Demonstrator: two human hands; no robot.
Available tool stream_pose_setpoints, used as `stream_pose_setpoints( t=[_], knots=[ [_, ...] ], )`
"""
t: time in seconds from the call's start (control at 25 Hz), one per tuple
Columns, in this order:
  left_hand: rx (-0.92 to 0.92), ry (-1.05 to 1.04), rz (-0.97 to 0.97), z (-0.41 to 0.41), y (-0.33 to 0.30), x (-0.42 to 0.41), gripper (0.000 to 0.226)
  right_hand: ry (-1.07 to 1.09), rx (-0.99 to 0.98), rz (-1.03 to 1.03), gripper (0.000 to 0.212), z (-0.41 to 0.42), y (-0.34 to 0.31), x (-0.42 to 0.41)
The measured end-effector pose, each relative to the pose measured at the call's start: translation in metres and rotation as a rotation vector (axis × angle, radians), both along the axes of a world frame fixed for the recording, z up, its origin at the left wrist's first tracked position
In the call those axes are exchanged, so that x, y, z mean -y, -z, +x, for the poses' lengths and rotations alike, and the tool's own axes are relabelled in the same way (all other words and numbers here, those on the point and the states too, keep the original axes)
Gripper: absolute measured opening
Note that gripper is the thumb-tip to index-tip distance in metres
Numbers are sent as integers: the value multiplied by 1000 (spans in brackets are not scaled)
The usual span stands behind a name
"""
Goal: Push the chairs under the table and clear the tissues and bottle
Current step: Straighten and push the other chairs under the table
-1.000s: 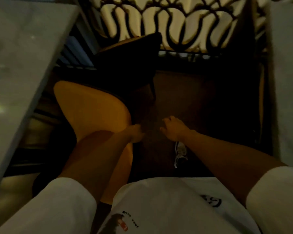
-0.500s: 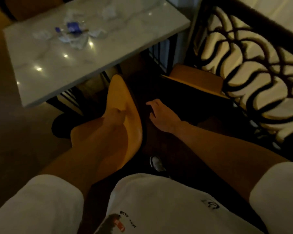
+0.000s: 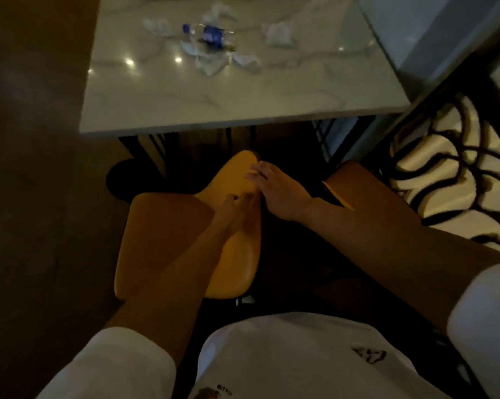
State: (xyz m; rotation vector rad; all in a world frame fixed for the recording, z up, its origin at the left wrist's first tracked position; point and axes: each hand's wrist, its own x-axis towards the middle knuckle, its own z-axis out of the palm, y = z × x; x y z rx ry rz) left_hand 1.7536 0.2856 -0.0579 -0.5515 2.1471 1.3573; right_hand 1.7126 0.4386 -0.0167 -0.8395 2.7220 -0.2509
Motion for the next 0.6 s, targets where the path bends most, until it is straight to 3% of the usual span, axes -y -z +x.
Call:
stream_pose_setpoints(
  t=[0.12,0.32,0.44,0.6],
  knots=[
    [40,61,111,16,-5,-6,64,-242,-14,216,71,-23,14,18],
    [116,-4,73,31,-2,-23,96,-508,-54,331,76,-52,20,8],
    [113,54,-34,35,-2,-45,118,-609,-118,393,73,-71,18,1],
    [86,-33,-313,48,3,-64,116,-627,-196,337,44,-78,25,9]
  ],
)
